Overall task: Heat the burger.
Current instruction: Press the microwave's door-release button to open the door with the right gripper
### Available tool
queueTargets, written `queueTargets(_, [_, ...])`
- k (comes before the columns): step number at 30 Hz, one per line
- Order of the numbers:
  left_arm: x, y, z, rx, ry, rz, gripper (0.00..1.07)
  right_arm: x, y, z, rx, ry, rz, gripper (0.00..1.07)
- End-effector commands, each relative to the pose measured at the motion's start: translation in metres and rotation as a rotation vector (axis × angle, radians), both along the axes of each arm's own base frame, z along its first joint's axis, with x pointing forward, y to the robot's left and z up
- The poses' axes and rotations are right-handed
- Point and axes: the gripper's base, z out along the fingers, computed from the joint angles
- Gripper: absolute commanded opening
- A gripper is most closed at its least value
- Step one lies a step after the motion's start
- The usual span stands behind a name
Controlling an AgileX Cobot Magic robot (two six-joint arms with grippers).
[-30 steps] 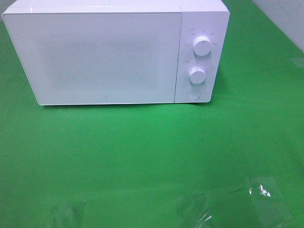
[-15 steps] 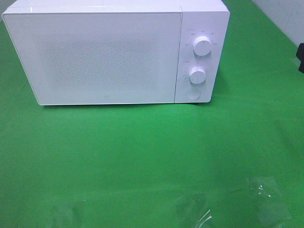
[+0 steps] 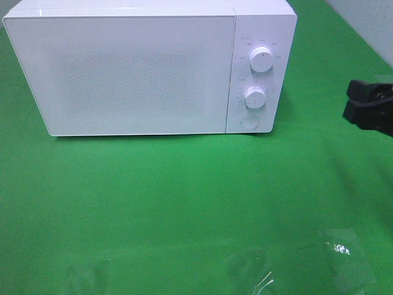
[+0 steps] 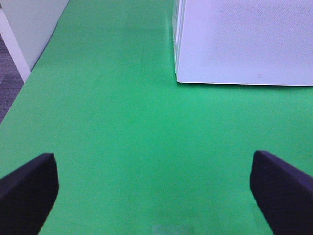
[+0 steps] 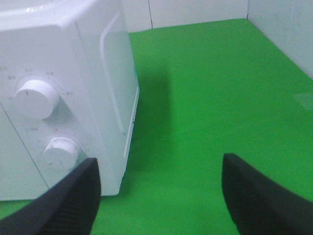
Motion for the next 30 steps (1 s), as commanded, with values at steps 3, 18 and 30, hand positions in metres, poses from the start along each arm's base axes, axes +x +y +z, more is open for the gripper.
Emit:
queueTargets(3, [-0.002,0.0,-0.001,-0.002,-0.022,0.004,1.0,0.003,0.024,-0.017,-0.115,-0.018,-0.008,0.67])
queueTargets(18, [-0.002,0.0,-0.001,-0.002,-0.022,0.004,1.0,0.002,0.085,-0.043,-0.115,0.015,0.031,0.67])
queueTargets(30, [-0.002,0.0,-0.001,-0.002,-0.022,0.004,1.0,0.004,0.108,-0.041,0.345,0.043,0.026,0.66])
